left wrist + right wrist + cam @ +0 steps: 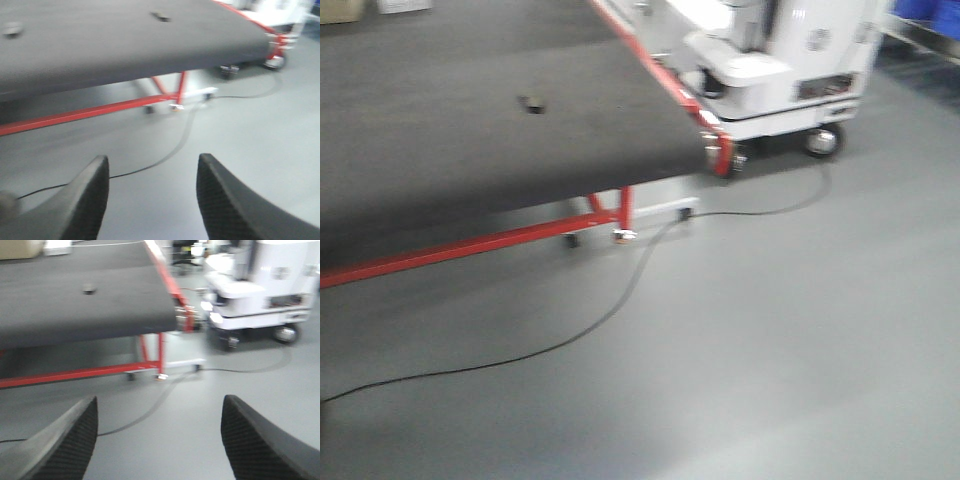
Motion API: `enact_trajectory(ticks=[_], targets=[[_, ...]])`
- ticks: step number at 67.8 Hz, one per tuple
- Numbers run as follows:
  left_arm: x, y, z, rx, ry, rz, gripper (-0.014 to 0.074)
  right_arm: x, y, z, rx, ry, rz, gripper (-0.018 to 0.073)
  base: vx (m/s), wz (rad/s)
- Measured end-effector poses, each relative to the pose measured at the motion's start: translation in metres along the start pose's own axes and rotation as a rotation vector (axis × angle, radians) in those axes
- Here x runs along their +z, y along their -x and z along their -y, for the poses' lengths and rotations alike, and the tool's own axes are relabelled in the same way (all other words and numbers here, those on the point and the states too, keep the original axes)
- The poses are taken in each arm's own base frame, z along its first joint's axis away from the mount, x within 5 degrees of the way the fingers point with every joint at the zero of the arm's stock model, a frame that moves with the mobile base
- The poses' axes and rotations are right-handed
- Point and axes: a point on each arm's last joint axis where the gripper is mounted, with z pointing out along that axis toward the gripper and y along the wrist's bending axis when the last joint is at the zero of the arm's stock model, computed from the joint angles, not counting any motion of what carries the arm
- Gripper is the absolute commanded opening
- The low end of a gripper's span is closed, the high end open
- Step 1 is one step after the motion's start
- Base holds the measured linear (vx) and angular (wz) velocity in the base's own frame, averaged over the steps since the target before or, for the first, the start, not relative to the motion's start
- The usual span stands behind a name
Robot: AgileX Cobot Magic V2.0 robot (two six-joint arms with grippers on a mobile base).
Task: Move and align brake pads A on conveyor
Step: 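Drive the base back along the aisle to the steel table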
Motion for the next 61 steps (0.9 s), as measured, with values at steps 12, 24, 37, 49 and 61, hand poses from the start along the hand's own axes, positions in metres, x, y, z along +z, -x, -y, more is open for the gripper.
enact_trajectory(ticks=[12, 24, 37, 49, 61], targets=[[0.0, 0.0, 0.0, 0.0, 0.0, 0.0, 0.0372, 0.0, 0.0, 0.0, 0.0, 0.0, 0.0, 0.0505, -0.2, -0.95], [0.0, 0.0, 0.0, 0.0, 0.0, 0.0, 0.0372, 0.0, 0.0, 0.0, 0.0, 0.0, 0.0, 0.0505, -0.17, -0.9], [0.0, 0.0, 0.0, 0.0, 0.0, 0.0, 0.0372, 0.0, 0.0, 0.0, 0.001, 0.0, 0.0, 0.0505, -0.13, -0.79], [0.0, 0.0, 0.0, 0.0, 0.0, 0.0, 0.0372, 0.0, 0.0, 0.0, 0.001, 0.0, 0.0, 0.0505, -0.09, -0.77], [0.0, 0.0, 0.0, 0.0, 0.0, 0.0, 0.0372, 0.0, 0.0, 0.0, 0.001, 0.0, 0.0, 0.0505, -0.06, -0.8]])
